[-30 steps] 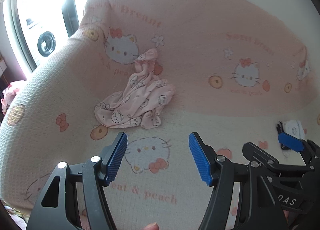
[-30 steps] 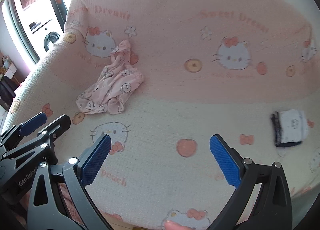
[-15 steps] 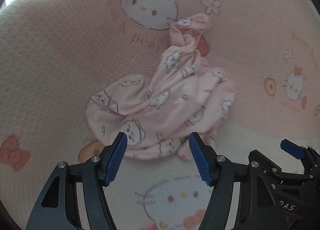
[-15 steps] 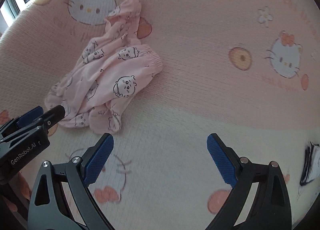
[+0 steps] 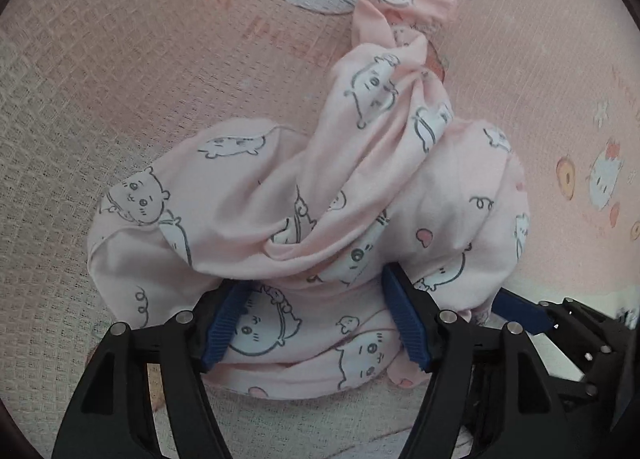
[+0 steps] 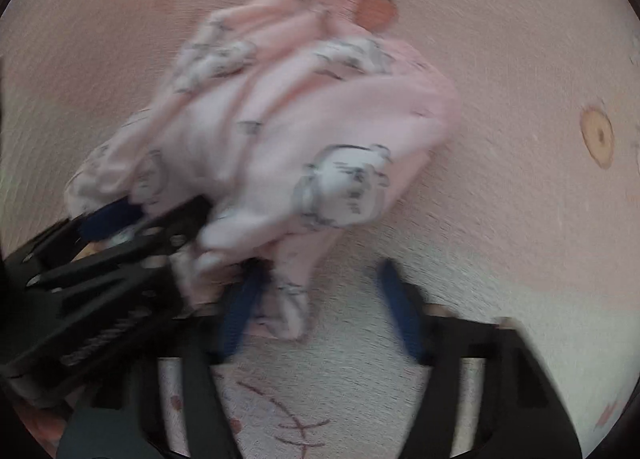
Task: Fold clothes
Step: 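Reach both grippers to the crumpled pink pants and grasp the waistband edge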
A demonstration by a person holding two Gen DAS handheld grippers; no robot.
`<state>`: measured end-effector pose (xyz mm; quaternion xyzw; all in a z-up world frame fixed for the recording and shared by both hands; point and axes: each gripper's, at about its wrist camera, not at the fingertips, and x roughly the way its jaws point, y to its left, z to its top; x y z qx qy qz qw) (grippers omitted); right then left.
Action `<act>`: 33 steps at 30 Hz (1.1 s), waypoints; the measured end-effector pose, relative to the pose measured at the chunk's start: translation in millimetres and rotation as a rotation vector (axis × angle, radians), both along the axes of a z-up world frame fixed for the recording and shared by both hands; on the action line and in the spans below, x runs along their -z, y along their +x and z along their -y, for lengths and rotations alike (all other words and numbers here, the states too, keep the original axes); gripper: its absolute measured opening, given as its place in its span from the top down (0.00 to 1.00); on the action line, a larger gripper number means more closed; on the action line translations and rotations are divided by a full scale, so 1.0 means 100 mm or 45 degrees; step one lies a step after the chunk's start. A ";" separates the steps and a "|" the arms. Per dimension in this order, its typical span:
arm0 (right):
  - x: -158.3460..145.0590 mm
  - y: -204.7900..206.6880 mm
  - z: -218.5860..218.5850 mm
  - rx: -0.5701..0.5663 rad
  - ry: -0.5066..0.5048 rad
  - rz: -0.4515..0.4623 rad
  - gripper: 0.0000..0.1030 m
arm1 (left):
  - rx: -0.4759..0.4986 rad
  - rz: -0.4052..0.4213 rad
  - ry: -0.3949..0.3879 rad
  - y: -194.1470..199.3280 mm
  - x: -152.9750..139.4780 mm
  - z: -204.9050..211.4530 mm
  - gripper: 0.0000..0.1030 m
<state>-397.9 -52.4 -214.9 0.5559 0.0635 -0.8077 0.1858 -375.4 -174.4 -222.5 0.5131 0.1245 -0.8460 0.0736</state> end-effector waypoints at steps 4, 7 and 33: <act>-0.10 0.16 -0.09 -0.025 -0.096 0.022 0.93 | 0.144 0.024 0.057 0.12 -0.16 -0.27 0.85; -0.33 0.40 -0.27 -0.004 -0.105 -0.027 0.93 | 0.230 0.000 0.085 0.36 -0.34 -0.60 0.86; -0.54 3.41 -1.99 0.412 -0.299 0.267 0.35 | 0.521 0.185 0.532 2.94 -0.77 -2.19 0.57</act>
